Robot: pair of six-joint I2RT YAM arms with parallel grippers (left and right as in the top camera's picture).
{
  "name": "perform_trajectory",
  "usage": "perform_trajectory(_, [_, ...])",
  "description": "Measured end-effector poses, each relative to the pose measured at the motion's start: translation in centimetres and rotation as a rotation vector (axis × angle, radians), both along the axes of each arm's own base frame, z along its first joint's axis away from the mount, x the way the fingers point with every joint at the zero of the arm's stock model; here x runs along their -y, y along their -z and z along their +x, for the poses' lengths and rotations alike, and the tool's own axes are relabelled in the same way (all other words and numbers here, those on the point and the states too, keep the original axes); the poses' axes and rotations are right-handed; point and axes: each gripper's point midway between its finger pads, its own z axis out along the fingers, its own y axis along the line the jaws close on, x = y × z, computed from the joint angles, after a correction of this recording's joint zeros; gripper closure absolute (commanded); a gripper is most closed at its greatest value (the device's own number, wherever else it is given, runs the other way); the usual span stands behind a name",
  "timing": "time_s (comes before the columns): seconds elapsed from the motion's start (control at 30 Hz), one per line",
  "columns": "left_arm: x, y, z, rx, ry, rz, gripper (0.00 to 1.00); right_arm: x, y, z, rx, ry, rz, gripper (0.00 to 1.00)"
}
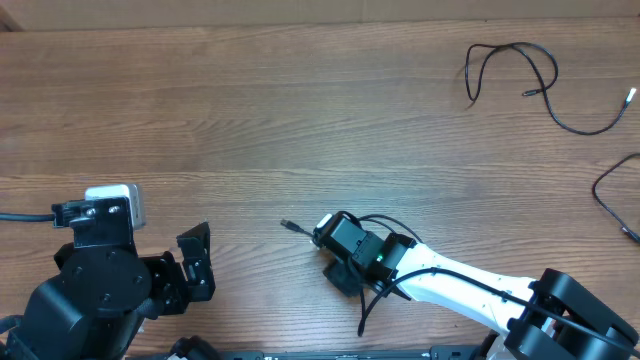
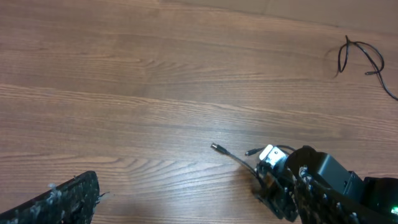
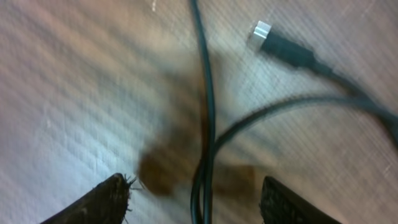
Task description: Untangle cables
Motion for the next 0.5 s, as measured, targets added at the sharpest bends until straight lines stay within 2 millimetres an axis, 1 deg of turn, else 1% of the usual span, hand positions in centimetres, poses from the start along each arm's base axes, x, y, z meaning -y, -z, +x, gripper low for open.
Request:
perform_trajectory(0.23, [0.0,0.0,0.0,0.0,0.0,0.0,0.0,1.0,0.5,-3.0,-0.139,-0.053,-0.031,0.38])
perform_trajectory(0.3, [0.0,0.0,0.0,0.0,0.0,0.0,0.01,1.3,0.4,-3.6,-0.172,-0.06,-0.039,0.4])
perform_trajectory(0.37, [0.0,0.0,0.0,0.0,0.0,0.001,0.0,1.1,0.2,-3.6,-0.177,-0.064,-0.035,0.41])
perform_trajectory(0.5, [0.0,0.0,0.0,0.0,0.0,0.0,0.0,-0.5,-0.6,-2.5,-0.135,-0.069,0.018,0.44])
